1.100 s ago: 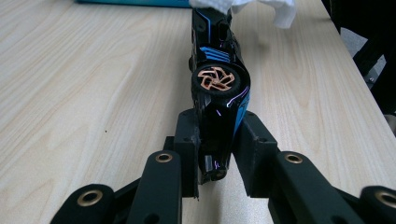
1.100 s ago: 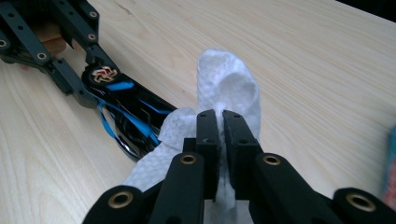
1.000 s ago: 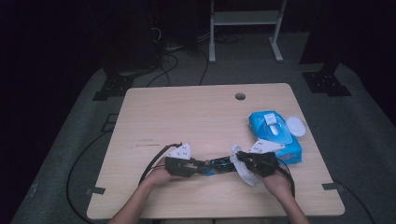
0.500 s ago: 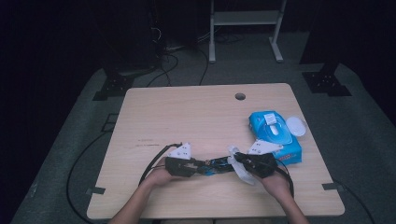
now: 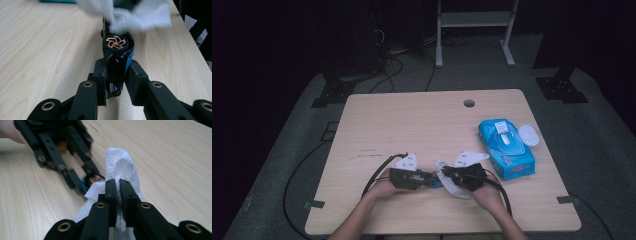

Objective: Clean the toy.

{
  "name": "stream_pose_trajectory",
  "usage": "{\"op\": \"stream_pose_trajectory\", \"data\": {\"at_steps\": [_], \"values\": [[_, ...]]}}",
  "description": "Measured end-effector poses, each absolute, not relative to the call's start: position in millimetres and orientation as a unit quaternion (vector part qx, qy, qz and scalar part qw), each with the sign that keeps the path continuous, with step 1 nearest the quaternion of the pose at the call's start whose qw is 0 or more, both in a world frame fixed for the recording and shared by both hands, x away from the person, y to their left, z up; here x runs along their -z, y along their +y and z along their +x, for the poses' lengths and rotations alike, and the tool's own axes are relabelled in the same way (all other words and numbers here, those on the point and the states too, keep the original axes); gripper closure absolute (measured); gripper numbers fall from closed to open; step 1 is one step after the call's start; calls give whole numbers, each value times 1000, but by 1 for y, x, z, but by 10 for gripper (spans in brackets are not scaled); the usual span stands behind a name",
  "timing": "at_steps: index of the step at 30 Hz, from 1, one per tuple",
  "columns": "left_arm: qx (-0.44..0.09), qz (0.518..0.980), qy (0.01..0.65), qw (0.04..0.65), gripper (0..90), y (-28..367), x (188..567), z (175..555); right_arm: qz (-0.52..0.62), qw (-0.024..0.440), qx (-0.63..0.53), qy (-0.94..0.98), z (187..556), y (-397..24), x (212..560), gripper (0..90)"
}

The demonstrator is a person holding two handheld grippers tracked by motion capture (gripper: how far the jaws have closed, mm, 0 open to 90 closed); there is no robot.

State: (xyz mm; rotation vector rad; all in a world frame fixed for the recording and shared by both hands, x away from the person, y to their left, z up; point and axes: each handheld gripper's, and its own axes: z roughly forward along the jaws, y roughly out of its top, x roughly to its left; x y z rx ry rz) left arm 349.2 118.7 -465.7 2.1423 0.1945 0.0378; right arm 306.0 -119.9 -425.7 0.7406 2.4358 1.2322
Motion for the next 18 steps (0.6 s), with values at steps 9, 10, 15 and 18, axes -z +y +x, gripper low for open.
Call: {"op": "stream_pose_trajectory", "data": {"at_steps": [9,10,15,18], "values": [[-18,878,77,472,716,121,466,349,277,174,-420,847,308,-141,424,849],[-19,878,75,472,716,120,466,349,283,176,-418,845,308,-146,424,849],[-14,877,78,475,715,118,466,350,302,170,-424,837,311,-150,425,849],[-13,876,79,476,716,118,466,350,290,160,-430,840,312,-139,426,850]]}}
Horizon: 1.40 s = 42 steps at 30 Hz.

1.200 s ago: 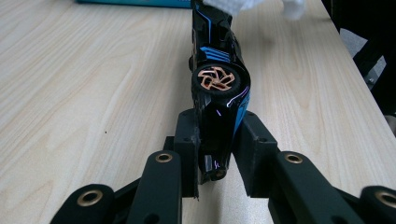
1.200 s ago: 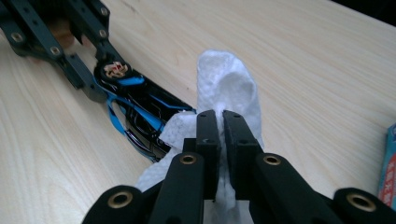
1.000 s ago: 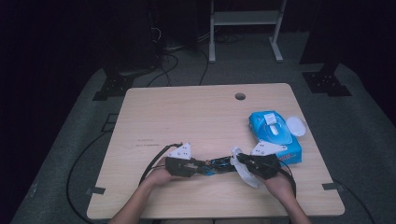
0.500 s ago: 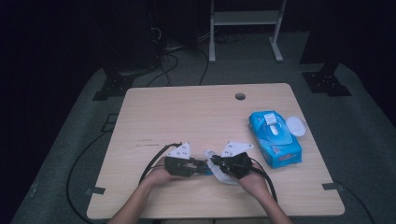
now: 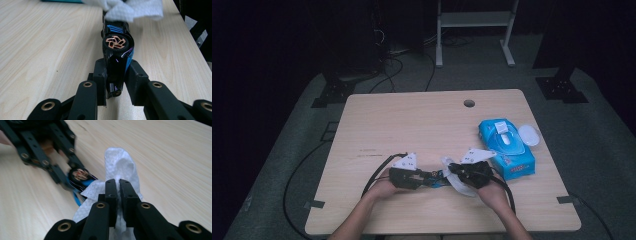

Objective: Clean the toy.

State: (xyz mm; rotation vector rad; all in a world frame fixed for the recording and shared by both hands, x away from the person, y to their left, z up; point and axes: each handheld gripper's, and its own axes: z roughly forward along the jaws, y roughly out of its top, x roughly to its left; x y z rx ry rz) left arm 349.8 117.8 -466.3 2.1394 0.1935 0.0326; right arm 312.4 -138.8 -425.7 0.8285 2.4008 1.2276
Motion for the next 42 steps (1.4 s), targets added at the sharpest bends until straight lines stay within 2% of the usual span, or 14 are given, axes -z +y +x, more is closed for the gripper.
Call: {"op": "stream_pose_trajectory", "data": {"at_steps": [9,13,26,42], "values": [[-17,877,76,475,716,118,466,349,255,112,-460,843,313,-97,417,850],[-18,878,75,472,716,118,466,349,245,115,-438,857,315,-89,423,850],[-13,876,75,475,716,119,466,351,300,141,-424,843,319,-147,422,850],[-11,877,75,474,716,121,466,353,330,159,-412,834,315,-183,421,850]]}}
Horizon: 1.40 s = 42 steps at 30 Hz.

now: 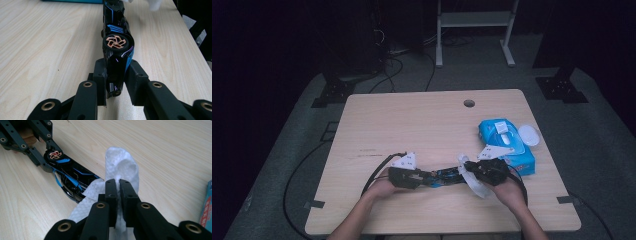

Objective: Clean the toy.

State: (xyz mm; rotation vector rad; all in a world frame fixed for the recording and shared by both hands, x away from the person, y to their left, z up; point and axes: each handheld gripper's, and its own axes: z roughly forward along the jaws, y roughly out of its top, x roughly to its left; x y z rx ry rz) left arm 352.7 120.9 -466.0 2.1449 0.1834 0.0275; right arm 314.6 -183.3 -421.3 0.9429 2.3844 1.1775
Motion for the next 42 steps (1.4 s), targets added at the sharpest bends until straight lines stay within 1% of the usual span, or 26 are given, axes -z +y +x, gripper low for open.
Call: {"op": "stream_pose_trajectory", "data": {"at_steps": [2,6,9,11,12,16,19,23,28,32,35,36,39,41,42], "values": [[-10,876,76,476,716,120,466,353,325,156,-417,834,315,-177,421,850],[-10,876,79,476,716,118,466,352,287,148,-433,842,317,-146,417,849],[-10,877,77,475,716,120,466,352,264,150,-419,855,315,-132,418,850],[-10,877,75,475,716,121,466,353,269,155,-415,855,316,-140,422,850],[-8,876,76,477,716,121,466,353,284,150,-420,849,316,-148,422,850],[-9,876,74,476,716,120,466,354,323,155,-423,832,313,-181,424,850],[-7,876,76,477,715,120,466,355,334,159,-417,830,312,-192,425,850],[-6,875,78,478,712,121,467,356,340,156,-412,831,312,-197,432,850],[-10,876,79,476,708,121,466,358,341,149,-430,822,313,-196,428,850],[-9,875,84,477,707,123,466,361,329,134,-442,824,316,-187,420,849],[-2,873,91,479,698,124,466,362,323,121,-438,830,317,-182,424,849],[3,872,94,480,683,125,466,362,324,118,-442,828,317,-182,425,849],[18,866,107,488,602,127,463,362,325,116,-446,826,316,-184,426,849],[30,869,109,482,529,126,460,361,323,119,-447,825,314,-184,426,849],[27,870,109,480,505,125,459,360,322,121,-449,825,313,-184,427,849]]}}
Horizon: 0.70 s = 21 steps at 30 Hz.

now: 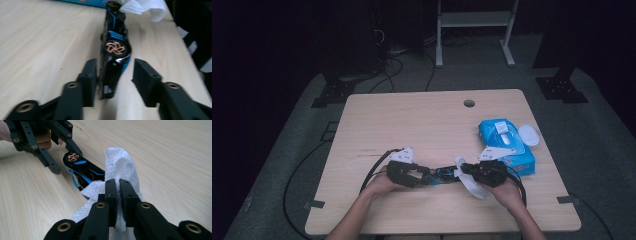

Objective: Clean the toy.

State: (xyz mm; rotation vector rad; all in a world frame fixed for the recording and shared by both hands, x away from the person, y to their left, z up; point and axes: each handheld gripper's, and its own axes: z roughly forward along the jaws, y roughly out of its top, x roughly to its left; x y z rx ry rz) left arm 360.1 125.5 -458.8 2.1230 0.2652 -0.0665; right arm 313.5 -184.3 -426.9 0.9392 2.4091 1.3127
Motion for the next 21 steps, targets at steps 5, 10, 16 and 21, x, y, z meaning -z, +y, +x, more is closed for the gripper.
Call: {"op": "stream_pose_trajectory", "data": {"at_steps": [5,10,16,21], "values": [[39,858,135,495,451,127,455,363,317,126,-449,826,311,-184,427,849],[53,846,161,506,398,130,454,367,314,132,-448,827,310,-183,427,850],[67,832,185,519,380,130,451,371,310,138,-444,829,308,-182,427,850],[70,839,193,504,369,123,449,374,305,141,-445,830,307,-182,427,850]]}}
